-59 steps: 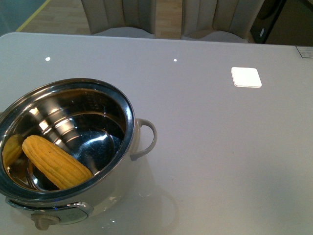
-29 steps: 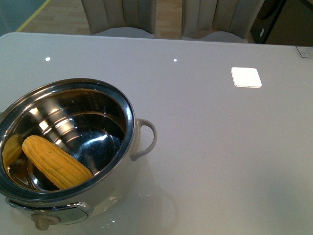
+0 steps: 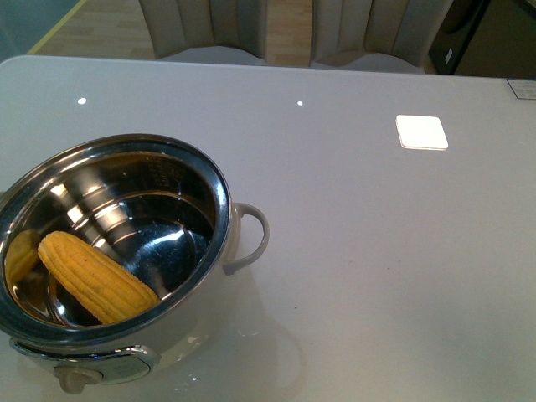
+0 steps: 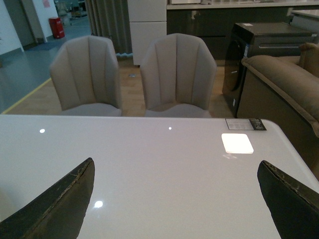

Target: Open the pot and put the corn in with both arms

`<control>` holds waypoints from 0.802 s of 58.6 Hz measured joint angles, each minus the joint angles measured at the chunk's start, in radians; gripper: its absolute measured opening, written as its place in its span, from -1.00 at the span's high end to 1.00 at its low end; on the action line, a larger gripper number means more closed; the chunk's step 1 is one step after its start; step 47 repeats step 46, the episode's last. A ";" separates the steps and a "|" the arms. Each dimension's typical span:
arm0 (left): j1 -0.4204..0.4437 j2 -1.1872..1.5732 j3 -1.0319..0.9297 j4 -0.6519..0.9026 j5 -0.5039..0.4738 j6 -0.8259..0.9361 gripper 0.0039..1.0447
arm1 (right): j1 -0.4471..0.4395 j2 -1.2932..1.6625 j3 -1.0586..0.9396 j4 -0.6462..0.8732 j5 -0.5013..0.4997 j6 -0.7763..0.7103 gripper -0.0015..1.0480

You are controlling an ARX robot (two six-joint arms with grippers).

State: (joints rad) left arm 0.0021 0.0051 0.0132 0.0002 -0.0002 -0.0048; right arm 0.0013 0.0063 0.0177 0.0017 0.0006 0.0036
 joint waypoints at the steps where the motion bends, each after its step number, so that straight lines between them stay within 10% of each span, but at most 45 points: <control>1: 0.000 0.000 0.000 0.000 0.000 0.000 -0.87 | 0.000 0.000 0.000 0.000 0.000 0.000 -0.83; 47: 0.000 0.000 0.000 0.000 0.000 0.000 -0.87 | 0.000 0.000 0.000 0.000 0.000 0.000 -0.83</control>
